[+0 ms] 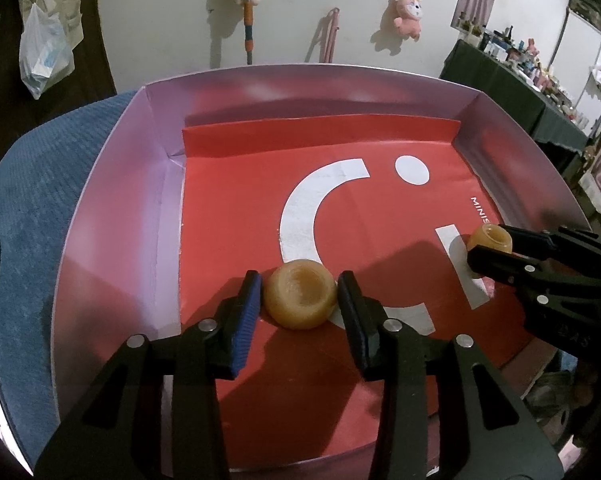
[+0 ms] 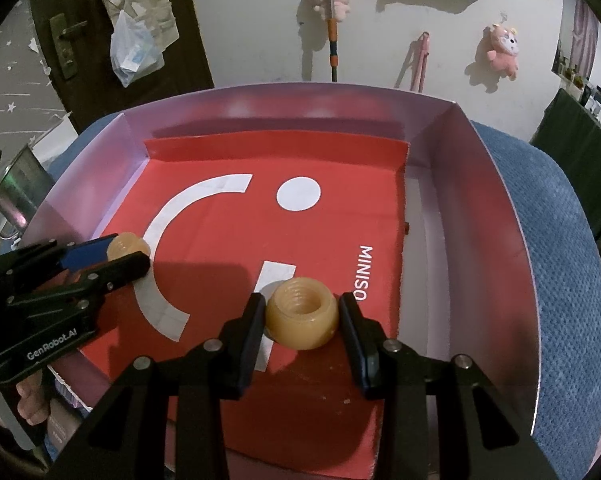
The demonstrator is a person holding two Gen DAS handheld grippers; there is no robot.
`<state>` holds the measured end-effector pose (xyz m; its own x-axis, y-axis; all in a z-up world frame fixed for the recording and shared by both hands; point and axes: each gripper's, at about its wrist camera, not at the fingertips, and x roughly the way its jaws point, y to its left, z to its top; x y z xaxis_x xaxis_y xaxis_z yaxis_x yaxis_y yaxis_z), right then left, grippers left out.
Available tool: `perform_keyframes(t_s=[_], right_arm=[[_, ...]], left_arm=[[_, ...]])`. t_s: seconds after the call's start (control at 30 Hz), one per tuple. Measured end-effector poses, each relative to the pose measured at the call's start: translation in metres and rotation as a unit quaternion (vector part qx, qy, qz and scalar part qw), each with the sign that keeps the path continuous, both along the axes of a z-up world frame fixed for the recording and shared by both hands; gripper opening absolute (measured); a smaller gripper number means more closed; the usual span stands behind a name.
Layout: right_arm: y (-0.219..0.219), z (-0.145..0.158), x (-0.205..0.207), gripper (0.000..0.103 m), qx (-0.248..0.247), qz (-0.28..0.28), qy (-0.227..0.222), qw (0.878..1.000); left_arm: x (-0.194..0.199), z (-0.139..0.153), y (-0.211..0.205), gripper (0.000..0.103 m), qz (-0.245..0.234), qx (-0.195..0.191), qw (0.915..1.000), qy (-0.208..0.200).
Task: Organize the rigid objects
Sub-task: 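Open the right gripper and release the ring in the box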
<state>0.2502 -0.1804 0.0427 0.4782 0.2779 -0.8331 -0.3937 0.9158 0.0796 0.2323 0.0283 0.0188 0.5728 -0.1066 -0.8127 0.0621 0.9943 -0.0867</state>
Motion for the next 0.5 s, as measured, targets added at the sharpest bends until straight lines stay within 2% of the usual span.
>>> perform_keyframes(t_s=[0.07, 0.2, 0.3, 0.43, 0.5], right_arm=[[0.0, 0.001, -0.002, 0.041, 0.002, 0.001, -0.001, 1.0], [-0.001, 0.005, -0.005, 0.043, 0.007, 0.003, -0.007, 1.0], [-0.002, 0.01, -0.01, 0.049, 0.008, 0.004, -0.018, 1.0], [-0.001, 0.018, -0.016, 0.049, 0.014, 0.008, -0.03, 0.999], [-0.001, 0.023, -0.02, 0.053, 0.018, 0.01, -0.037, 0.999]], left_arm=[[0.0, 0.001, 0.0, 0.042, 0.001, 0.007, 1.0, -0.006], [-0.003, 0.008, 0.0, 0.055, 0.002, 0.014, 0.9996, -0.024], [-0.004, 0.013, 0.002, 0.057, 0.002, 0.011, 0.9995, -0.03], [-0.007, 0.017, 0.004, 0.057, 0.002, 0.01, 0.9993, -0.035], [-0.011, 0.02, 0.004, 0.058, 0.003, 0.011, 0.9992, -0.039]])
